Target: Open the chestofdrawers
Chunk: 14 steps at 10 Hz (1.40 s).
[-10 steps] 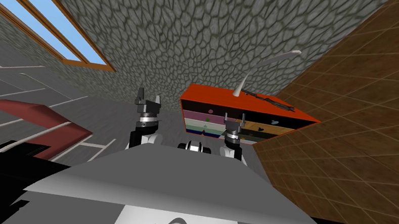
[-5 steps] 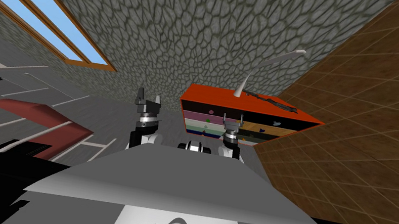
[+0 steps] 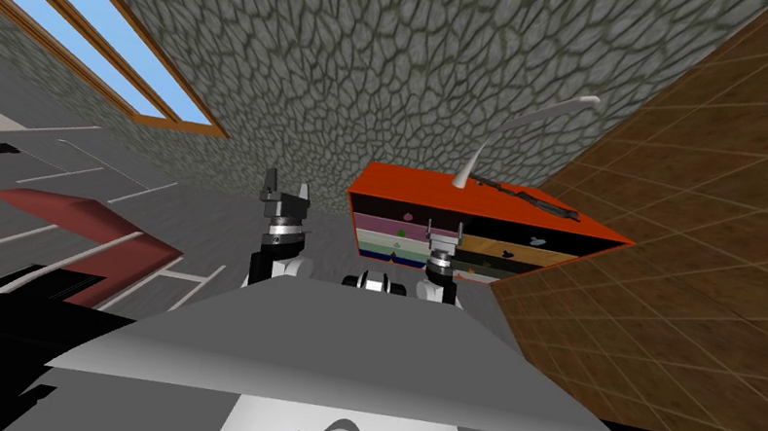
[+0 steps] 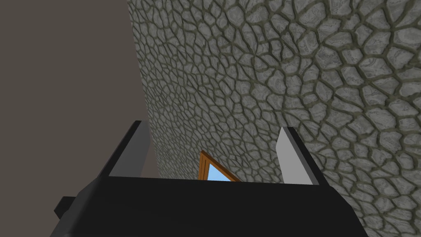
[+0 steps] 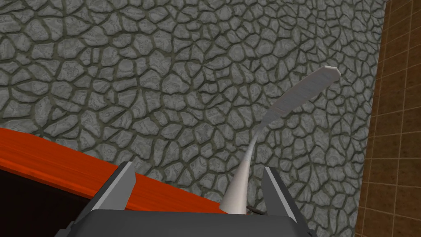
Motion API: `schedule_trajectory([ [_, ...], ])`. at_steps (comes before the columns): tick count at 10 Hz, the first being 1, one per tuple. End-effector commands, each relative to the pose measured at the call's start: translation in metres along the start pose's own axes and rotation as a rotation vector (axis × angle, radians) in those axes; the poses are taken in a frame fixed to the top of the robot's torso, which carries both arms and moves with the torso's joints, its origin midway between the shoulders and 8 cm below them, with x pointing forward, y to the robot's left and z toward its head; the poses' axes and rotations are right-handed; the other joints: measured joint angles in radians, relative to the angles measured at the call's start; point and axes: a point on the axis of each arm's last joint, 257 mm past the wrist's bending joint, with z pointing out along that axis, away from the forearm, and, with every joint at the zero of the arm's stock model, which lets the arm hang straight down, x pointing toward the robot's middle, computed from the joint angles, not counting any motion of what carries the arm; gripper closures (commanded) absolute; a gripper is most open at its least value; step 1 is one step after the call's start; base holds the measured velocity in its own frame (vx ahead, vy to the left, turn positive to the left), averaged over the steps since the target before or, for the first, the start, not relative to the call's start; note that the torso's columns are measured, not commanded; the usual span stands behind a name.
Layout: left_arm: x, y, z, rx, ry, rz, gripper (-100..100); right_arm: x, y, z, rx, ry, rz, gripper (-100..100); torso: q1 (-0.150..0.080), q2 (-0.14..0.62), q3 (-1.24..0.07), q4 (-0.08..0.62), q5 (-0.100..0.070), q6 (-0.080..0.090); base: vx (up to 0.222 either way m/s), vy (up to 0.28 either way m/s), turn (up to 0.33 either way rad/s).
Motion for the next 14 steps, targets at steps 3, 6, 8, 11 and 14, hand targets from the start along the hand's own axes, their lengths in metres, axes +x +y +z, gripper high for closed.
schedule_trajectory([
  [3,0.000,0.000,0.000,0.000,0.000,0.000,0,-0.008,-0.005,-0.004,-0.010,-0.015,0.133,-100,0.000,0.000,0.000,0.000,0.000,0.000,0.020,-0.002,0.026],
  [6,0.000,0.000,0.000,0.000,0.000,0.000,0,-0.016,-0.010,-0.008,-0.019,-0.030,0.232,-100,0.000,0.000,0.000,0.000,0.000,0.000,0.018,0.000,0.026],
  [8,0.000,0.000,0.000,0.000,0.000,0.000,0,-0.024,-0.016,-0.013,-0.029,-0.045,0.320,-100,0.000,0.000,0.000,0.000,0.000,0.000,0.021,-0.003,0.039],
  [11,0.000,0.000,0.000,0.000,0.000,0.000,0,-0.032,-0.021,-0.018,-0.040,-0.061,0.415,-100,0.000,0.000,0.000,0.000,0.000,0.000,0.021,-0.001,0.025],
  [14,0.000,0.000,0.000,0.000,0.000,0.000,0,-0.041,-0.027,-0.023,-0.051,-0.077,0.510,-100,0.000,0.000,0.000,0.000,0.000,0.000,0.018,0.000,0.024],
])
